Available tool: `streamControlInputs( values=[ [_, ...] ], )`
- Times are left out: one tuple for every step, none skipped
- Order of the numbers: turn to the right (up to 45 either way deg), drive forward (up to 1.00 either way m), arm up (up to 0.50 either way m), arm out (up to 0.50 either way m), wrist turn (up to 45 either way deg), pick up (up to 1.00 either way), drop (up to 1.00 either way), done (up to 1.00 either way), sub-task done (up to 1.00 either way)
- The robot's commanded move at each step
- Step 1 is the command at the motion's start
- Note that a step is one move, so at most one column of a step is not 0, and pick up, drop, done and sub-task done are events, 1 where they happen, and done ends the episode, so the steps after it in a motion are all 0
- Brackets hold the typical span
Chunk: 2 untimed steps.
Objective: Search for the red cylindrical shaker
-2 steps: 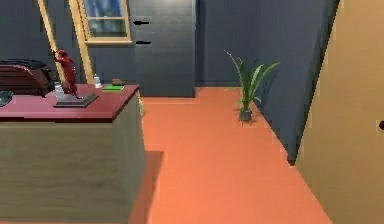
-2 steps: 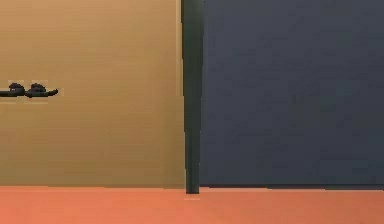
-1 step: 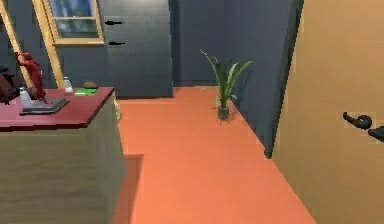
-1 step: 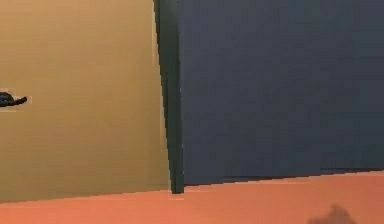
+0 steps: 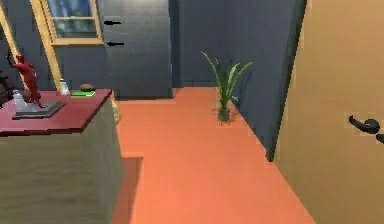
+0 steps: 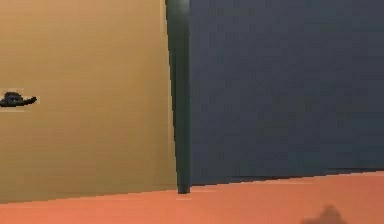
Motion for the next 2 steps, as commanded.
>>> streamControlInputs(
  values=[
    [-45.0,0.00,0.00,0.00,0.0,0.00,0.00,0.00,0.00],
    [-3.0,0.00,0.00,0.00,0.0,0.00,0.00,0.00,0.00]
  ],
)
